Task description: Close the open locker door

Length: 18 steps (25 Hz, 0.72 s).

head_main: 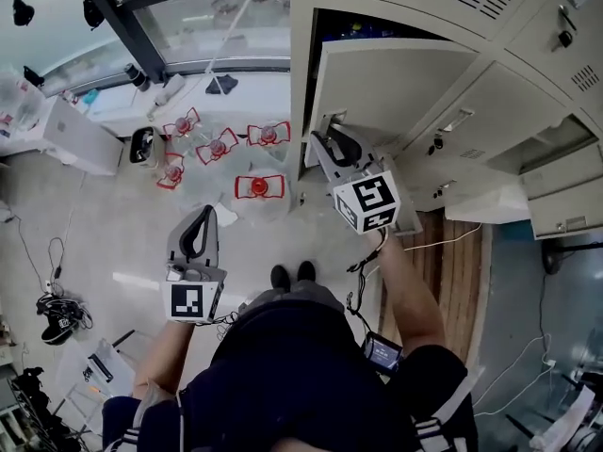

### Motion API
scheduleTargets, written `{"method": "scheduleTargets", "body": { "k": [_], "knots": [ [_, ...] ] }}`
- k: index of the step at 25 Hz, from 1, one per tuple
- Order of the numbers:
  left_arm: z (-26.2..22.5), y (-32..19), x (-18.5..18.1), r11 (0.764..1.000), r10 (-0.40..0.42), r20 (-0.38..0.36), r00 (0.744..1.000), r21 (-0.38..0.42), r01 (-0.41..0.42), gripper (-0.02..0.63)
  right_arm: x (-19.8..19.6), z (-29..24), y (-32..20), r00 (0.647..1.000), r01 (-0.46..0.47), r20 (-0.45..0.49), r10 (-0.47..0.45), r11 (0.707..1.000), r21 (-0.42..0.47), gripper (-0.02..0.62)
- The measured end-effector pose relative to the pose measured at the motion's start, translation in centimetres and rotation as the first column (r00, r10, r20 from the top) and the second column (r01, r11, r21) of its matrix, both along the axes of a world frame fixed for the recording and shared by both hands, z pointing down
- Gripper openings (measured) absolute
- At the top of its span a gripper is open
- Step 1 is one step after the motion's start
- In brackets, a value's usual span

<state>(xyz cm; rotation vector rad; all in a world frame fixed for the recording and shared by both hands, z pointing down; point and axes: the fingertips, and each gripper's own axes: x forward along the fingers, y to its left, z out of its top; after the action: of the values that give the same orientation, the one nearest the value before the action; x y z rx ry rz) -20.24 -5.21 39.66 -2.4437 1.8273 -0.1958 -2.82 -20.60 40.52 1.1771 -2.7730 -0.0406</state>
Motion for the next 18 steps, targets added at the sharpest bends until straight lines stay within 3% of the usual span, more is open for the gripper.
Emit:
{"method": "scheduleTargets", "body": {
  "k": [9, 18],
  "knots": [
    [-0.5, -2.1, 0.5, 0.996, -0.092, -0.009, 0.996, -0.004, 0.092, 0.003, -0.8, 0.0, -2.8, 0.999, 0.047, 0.018, -0.047, 0.999, -0.002, 0.058],
    [-0.7, -3.0, 0.7, 0.997, -0.072, 0.002, 0.997, 0.004, 0.072, 0.003, -1.1, 0.0, -4.6, 1.000, -0.015, 0.013, 0.014, 1.000, 0.008, 0.049]
  ]
}}
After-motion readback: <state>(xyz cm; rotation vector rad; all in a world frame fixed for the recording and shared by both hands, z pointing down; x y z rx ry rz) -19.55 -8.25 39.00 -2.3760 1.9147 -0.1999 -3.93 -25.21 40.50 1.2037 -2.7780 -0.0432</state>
